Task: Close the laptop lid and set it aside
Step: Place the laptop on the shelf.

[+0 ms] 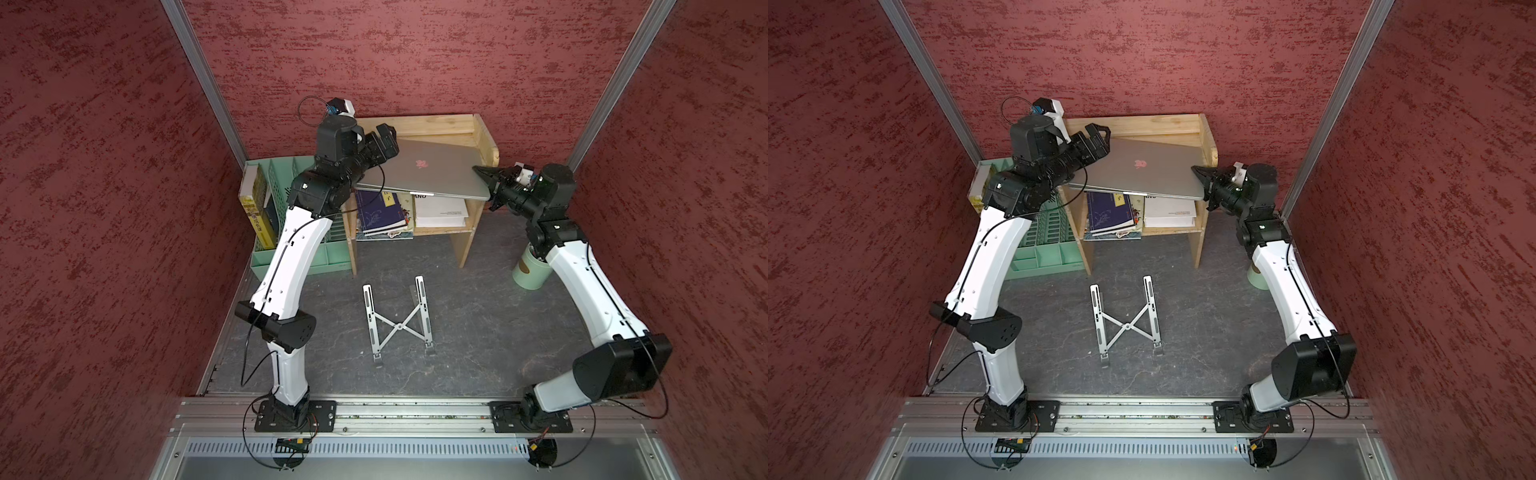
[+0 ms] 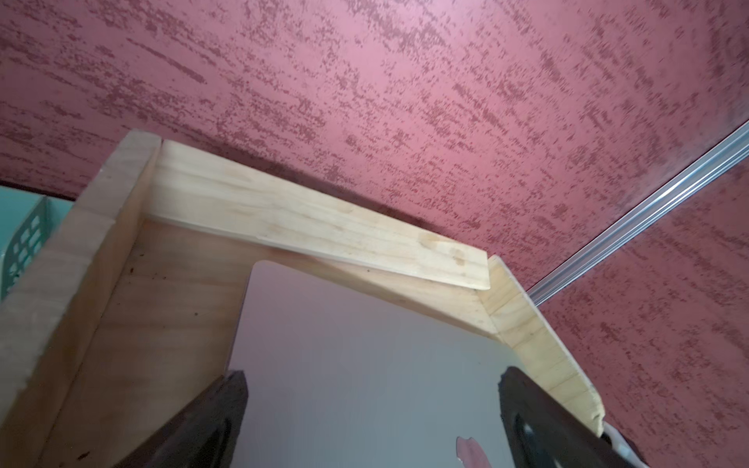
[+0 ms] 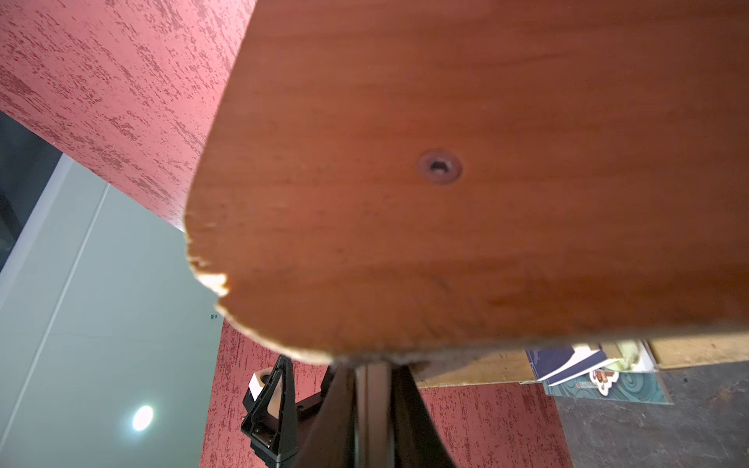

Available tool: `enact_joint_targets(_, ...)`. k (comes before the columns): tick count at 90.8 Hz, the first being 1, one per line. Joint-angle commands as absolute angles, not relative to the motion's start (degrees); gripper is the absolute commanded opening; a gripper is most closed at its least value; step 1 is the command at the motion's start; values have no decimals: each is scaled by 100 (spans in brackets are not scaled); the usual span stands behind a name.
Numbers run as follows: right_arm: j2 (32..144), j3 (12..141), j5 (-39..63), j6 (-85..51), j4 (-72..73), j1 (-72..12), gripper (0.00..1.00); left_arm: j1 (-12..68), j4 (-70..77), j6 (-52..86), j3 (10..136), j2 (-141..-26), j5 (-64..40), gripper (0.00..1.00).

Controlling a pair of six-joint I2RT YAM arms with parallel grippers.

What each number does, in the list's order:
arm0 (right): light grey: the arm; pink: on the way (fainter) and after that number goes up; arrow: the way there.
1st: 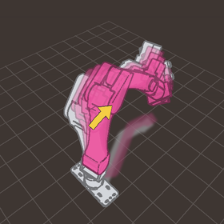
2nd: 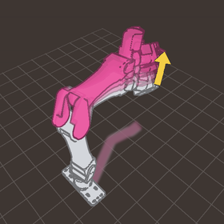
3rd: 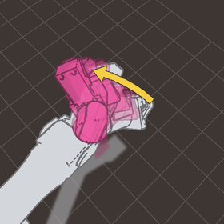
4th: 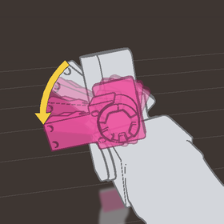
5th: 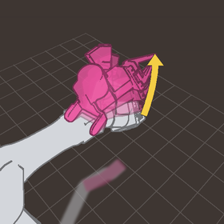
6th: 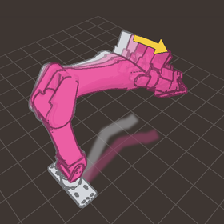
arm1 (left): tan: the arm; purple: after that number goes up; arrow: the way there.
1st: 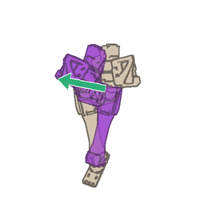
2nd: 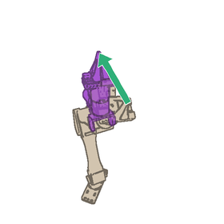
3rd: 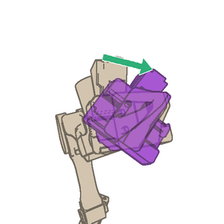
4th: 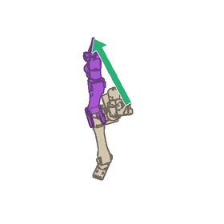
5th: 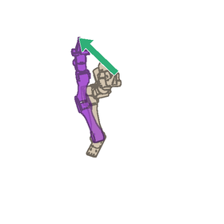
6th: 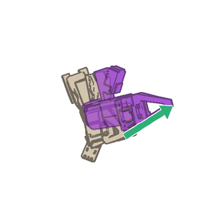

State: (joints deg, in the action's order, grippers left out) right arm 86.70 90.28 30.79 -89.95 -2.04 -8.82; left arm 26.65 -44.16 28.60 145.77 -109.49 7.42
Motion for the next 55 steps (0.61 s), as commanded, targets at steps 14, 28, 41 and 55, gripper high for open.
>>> enact_joint_targets(14,8569,9123,3234,-8925,611,-967,0,2976,-4661,2293,14629,-10649,1240,100)
enact_joint_targets(28,8567,9156,3171,-8909,527,-927,0,2962,-4420,2054,14610,-10538,1157,100)
enact_joint_targets(41,8703,9407,3063,-8922,474,-954,0,3193,-4297,1666,14889,-10430,610,100)
enact_joint_targets(55,8938,9822,2956,-8806,236,-1073,0,3802,-5058,1108,14979,-10048,-218,100)
